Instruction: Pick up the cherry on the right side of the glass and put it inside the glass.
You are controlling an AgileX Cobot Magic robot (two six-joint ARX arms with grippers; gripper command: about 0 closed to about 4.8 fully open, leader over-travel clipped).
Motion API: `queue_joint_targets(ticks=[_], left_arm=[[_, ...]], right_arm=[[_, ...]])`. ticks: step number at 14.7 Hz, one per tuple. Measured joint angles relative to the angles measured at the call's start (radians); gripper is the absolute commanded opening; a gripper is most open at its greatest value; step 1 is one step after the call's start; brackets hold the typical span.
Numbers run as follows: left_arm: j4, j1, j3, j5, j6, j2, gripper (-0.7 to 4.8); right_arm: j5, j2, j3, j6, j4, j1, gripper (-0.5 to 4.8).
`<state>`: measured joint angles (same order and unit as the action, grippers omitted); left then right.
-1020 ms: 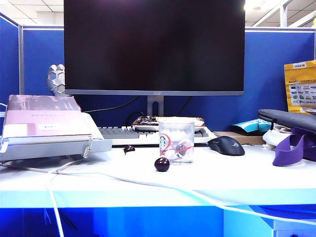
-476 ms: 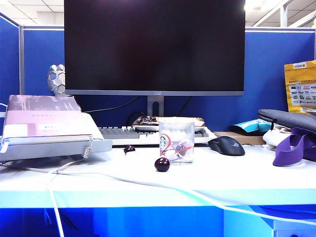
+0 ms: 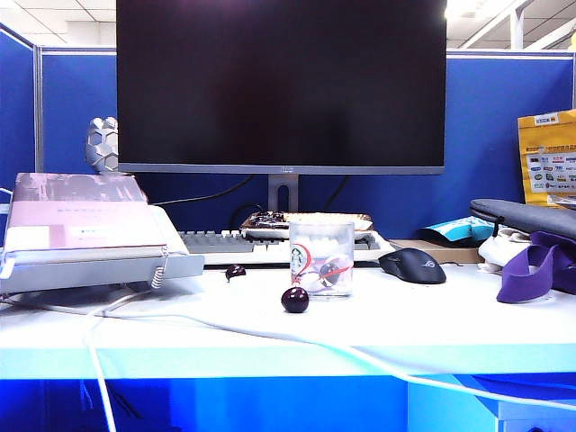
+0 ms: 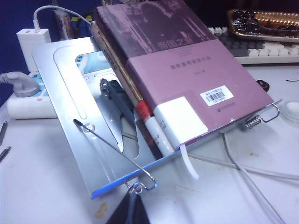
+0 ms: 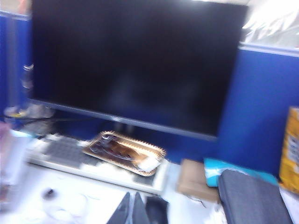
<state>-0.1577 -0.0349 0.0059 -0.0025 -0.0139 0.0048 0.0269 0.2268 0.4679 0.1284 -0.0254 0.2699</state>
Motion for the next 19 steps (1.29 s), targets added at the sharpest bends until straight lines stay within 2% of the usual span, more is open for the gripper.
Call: queue_joint_targets(ticks=[1, 3, 5, 7, 11, 19], left_arm=[[0.000, 0.000, 0.000, 0.000, 0.000, 0.000, -0.05], [0.000, 0.000, 0.000, 0.000, 0.000, 0.000, -0.05], [0.000, 0.000, 0.000, 0.000, 0.000, 0.000, -0.05], [0.000, 0.000, 0.000, 0.000, 0.000, 0.000, -0.05], [0.000, 0.000, 0.000, 0.000, 0.000, 0.000, -0.05], [0.000, 0.000, 0.000, 0.000, 0.000, 0.000, -0.05]], right_arm=[[0.028, -0.075, -0.197, -0.037, 0.136, -0.042, -0.01], [0.053, -0.152, -0.328, -0.151, 0.150, -0.104, -0.01], [0.097, -0.227, -0.405, -0.202, 0.130, -0.163, -0.01], [0.106, -0.224, -0.436, -0.207, 0.102, -0.182, -0.01], [0.102, -0.222, -0.460, -0.208, -0.122, -0.180, -0.01], [0.082, -0.224, -0.460, -0.210, -0.122, -0.180, -0.01]])
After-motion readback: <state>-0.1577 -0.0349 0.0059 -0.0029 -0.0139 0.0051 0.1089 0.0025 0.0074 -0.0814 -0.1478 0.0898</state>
